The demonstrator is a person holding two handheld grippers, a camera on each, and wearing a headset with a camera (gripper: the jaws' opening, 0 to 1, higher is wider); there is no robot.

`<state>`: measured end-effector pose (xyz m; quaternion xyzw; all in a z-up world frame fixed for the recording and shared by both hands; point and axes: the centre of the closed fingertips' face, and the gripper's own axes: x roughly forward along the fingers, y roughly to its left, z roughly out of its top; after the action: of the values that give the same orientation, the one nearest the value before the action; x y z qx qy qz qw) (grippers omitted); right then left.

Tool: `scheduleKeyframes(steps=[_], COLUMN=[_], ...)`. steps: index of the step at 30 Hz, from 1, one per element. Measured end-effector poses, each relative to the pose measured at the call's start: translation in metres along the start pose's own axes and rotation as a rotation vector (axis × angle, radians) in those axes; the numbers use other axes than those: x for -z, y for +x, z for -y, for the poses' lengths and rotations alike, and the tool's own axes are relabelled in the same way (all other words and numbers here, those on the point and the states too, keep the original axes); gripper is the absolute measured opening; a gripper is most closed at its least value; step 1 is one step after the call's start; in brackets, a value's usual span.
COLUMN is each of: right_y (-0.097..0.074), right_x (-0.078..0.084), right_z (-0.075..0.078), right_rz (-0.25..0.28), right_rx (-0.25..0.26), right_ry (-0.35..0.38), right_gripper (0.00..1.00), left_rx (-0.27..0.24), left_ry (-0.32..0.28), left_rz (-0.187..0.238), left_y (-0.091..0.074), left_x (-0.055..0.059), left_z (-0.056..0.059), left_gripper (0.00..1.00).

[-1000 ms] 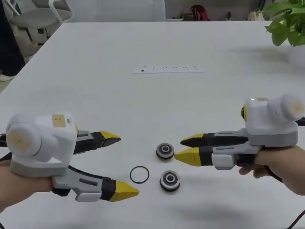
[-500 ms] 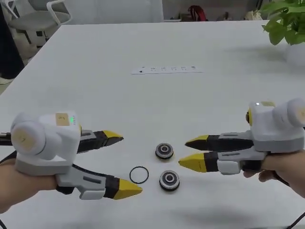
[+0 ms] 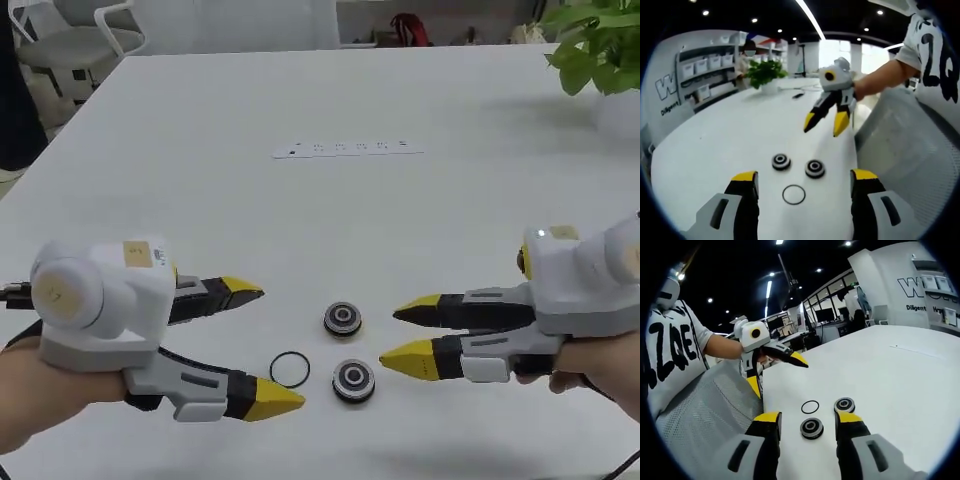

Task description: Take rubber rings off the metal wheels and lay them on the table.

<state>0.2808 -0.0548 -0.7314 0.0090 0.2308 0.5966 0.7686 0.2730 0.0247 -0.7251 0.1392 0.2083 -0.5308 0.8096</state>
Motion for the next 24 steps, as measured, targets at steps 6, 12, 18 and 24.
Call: scheduleKeyframes(steps=[6,12,18,24], right_y=[0.000,0.001,0.001,0.002], right_x=[0.009,0.021,0.026,0.034], right_z=[0.001,0.005,0.004,0.007], right_rz=[-0.020,-0.051,-0.060,-0.067], right_rx=[-0.003,-0.002,0.000,0.009], right_ry=[-0.018,-0.035,-0.045,-0.050], right_gripper=[0.41,0.41,0.40,0.40], left_rx=[0.005,0.007,0.011,0.015], left_ry=[-0.004,-0.010,-0.014,-0.016], left_rz=[-0.001,-0.007,-0.011,-0.012], left_y=[0.003,0.004,0.006,0.008], left_x=[0.001,0.004,0.004,0.005], left_z=[0.000,-0.001,-0.001,0.000], left_gripper=[0.76,0.75,0.75,0.75])
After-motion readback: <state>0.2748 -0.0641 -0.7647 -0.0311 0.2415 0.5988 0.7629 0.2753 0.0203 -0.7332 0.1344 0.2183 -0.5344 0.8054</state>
